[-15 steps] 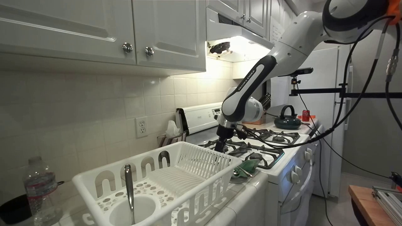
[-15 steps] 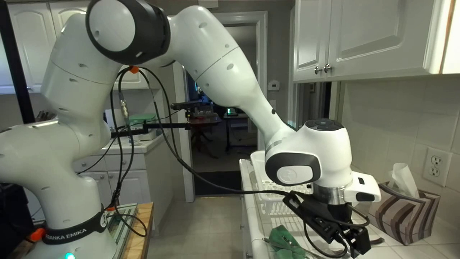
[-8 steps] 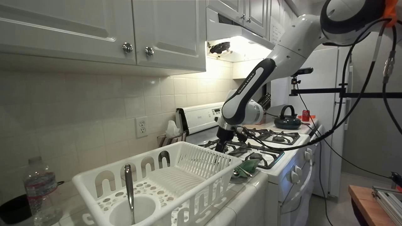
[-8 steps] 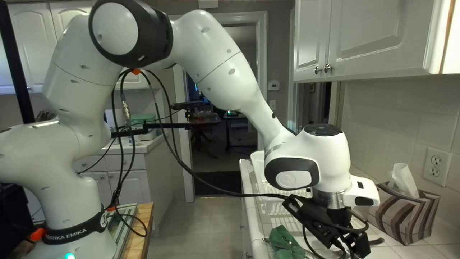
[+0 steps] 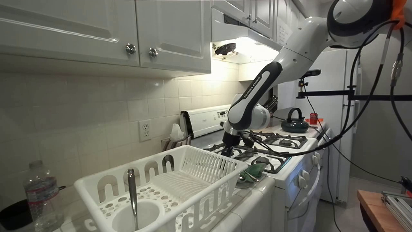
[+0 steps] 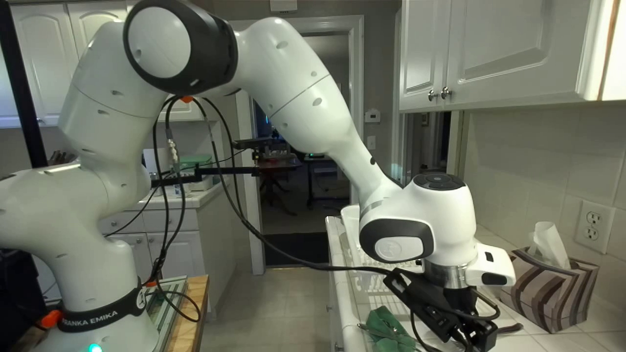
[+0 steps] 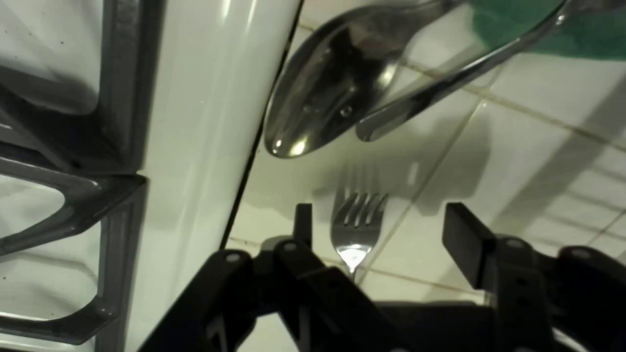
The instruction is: Place one silver fork on the dishrack.
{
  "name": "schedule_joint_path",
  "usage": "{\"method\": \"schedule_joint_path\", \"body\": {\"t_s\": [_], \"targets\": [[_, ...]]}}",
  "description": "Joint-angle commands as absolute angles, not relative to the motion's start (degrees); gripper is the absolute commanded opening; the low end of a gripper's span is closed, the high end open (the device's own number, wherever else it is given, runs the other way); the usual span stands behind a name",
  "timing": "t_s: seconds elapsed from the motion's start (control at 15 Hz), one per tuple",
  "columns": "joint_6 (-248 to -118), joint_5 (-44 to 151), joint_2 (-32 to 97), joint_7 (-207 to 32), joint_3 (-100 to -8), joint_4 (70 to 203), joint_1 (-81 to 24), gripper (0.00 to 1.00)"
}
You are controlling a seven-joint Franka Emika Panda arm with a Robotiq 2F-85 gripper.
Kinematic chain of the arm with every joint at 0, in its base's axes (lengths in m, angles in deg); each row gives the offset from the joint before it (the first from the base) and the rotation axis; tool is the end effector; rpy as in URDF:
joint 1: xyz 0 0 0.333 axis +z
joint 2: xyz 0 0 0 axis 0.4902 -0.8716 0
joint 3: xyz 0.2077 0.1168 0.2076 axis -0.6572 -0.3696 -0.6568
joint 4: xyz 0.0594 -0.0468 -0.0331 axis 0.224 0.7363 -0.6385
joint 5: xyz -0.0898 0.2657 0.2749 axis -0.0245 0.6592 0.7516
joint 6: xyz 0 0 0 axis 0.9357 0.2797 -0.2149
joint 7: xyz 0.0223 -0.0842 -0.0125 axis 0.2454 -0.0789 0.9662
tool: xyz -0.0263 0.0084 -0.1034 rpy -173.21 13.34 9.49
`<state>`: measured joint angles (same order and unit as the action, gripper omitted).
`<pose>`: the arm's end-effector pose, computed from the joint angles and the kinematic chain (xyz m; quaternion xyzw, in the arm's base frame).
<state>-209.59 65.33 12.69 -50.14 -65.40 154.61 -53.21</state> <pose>0.6143 -0.1926 0.1826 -0.9880 -0.0553 -0.1439 0.0118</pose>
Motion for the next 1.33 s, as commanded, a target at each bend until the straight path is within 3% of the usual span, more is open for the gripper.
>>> {"method": "schedule_joint_path", "body": {"t_s": [0.0, 0.2, 0.27, 0.33, 0.4, 0.47, 0.93, 1.27], "targets": [[-210.4, 64.2, 11.9, -50.9, -65.5, 154.3, -53.5, 0.39], [-210.1, 64.0, 11.8, -51.1, -65.2, 154.2, -53.3, 0.19], [-210.0, 63.9, 11.7, -51.2, -65.1, 154.1, -53.2, 0.20], [-209.8, 63.8, 11.7, -51.4, -65.0, 154.0, -53.1, 0.05], [-209.7, 63.8, 11.7, -51.5, -64.9, 153.9, -53.0, 0.03], [-209.6, 63.7, 11.7, -51.5, -64.9, 153.8, -53.0, 0.06], [-203.7, 65.0, 16.4, -49.6, -67.0, 155.5, -55.0, 0.06], [-195.3, 64.1, 23.2, -49.8, -63.5, 156.4, -52.8, 0.06]]}}
